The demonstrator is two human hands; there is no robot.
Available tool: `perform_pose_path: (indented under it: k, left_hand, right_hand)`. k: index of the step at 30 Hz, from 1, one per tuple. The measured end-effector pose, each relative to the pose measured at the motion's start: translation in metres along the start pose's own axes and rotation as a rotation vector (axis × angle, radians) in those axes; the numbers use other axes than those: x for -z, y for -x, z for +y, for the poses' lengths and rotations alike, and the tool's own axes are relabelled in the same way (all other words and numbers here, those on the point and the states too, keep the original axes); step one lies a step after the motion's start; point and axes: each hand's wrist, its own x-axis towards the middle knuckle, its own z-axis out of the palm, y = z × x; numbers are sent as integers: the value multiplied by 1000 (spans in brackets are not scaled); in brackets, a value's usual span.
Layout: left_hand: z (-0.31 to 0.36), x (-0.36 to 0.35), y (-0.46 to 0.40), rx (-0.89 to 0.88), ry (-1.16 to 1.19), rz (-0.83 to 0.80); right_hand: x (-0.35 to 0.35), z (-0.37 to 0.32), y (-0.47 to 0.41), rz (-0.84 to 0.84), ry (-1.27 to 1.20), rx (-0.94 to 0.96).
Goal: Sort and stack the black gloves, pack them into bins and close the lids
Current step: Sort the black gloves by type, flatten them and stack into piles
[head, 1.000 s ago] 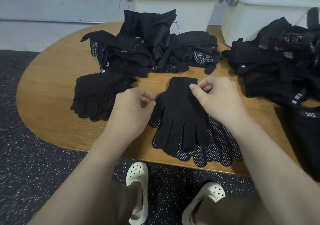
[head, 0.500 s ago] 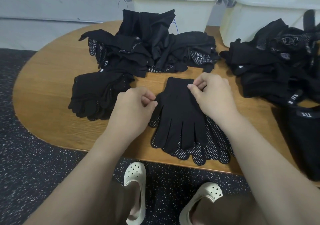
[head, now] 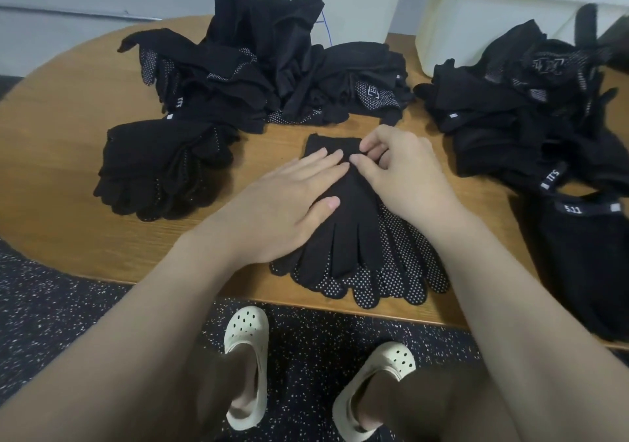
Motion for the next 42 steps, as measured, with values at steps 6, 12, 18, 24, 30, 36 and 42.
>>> perform_pose_path:
  k: [6, 12, 18, 24, 30, 36, 42]
  left_hand:
    - [-4, 2, 3, -8, -89, -100]
    - [-1, 3, 3, -5, -102, -144]
    - [5, 6, 4, 34, -101, -170]
    - [18, 6, 17, 115, -43, -123]
    - [-2, 17, -9, 148, 90, 176]
    - [-21, 13, -38, 184, 75, 368]
    - [-24, 14, -45, 238, 166, 378]
  right_hand:
    - [15, 10, 24, -186, 71, 149]
    - [26, 17, 51, -310, 88, 235]
    - [33, 18, 63, -389, 99, 217]
    - [45, 16, 66, -488, 103, 223]
    - [38, 7, 50, -282, 40, 264]
    - [18, -9, 44, -306, 107, 363]
    - [6, -18, 57, -451, 271, 496]
